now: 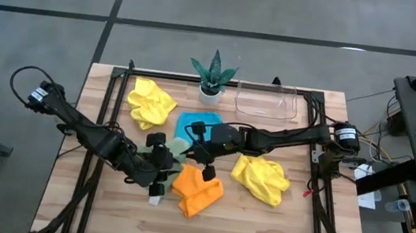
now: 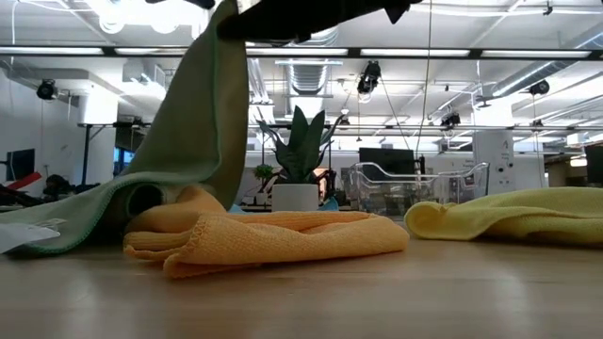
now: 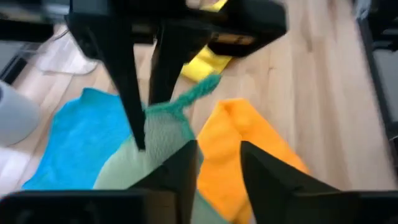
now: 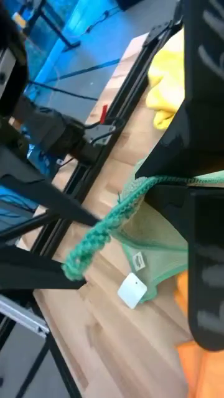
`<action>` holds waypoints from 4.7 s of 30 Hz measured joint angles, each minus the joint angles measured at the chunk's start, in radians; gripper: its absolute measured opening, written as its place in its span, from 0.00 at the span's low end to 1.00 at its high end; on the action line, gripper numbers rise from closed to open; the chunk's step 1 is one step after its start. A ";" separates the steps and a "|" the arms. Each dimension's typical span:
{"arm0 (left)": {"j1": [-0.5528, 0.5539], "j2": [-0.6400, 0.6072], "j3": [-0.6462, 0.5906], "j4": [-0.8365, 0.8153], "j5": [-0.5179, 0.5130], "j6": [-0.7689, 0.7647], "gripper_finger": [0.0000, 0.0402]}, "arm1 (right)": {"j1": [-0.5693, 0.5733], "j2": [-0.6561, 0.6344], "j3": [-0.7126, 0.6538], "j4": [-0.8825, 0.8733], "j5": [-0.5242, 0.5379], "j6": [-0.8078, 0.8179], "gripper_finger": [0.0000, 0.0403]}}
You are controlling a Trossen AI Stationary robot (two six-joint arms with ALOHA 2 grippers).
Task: Fold microfiber towels
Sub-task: Fold the green microfiber towel
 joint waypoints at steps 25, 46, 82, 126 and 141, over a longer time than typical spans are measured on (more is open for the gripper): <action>-0.197 0.013 -0.027 -0.185 0.148 -0.521 0.45 | 0.007 -0.012 -0.118 -0.082 0.116 0.136 0.02; -0.277 0.458 -0.164 -0.023 0.047 -0.621 0.46 | 0.007 -0.012 -0.132 -0.052 0.116 0.188 0.02; -0.240 0.495 -0.335 0.201 0.070 -0.596 0.07 | 0.007 -0.012 -0.178 -0.044 0.115 0.195 0.02; -0.234 -0.467 -0.218 0.557 -0.644 0.397 0.00 | 0.020 -0.652 -0.178 -0.273 0.196 0.206 0.02; -0.158 -0.635 -0.213 0.762 -0.645 0.873 0.00 | -0.074 -0.601 0.010 -0.268 0.409 0.006 0.02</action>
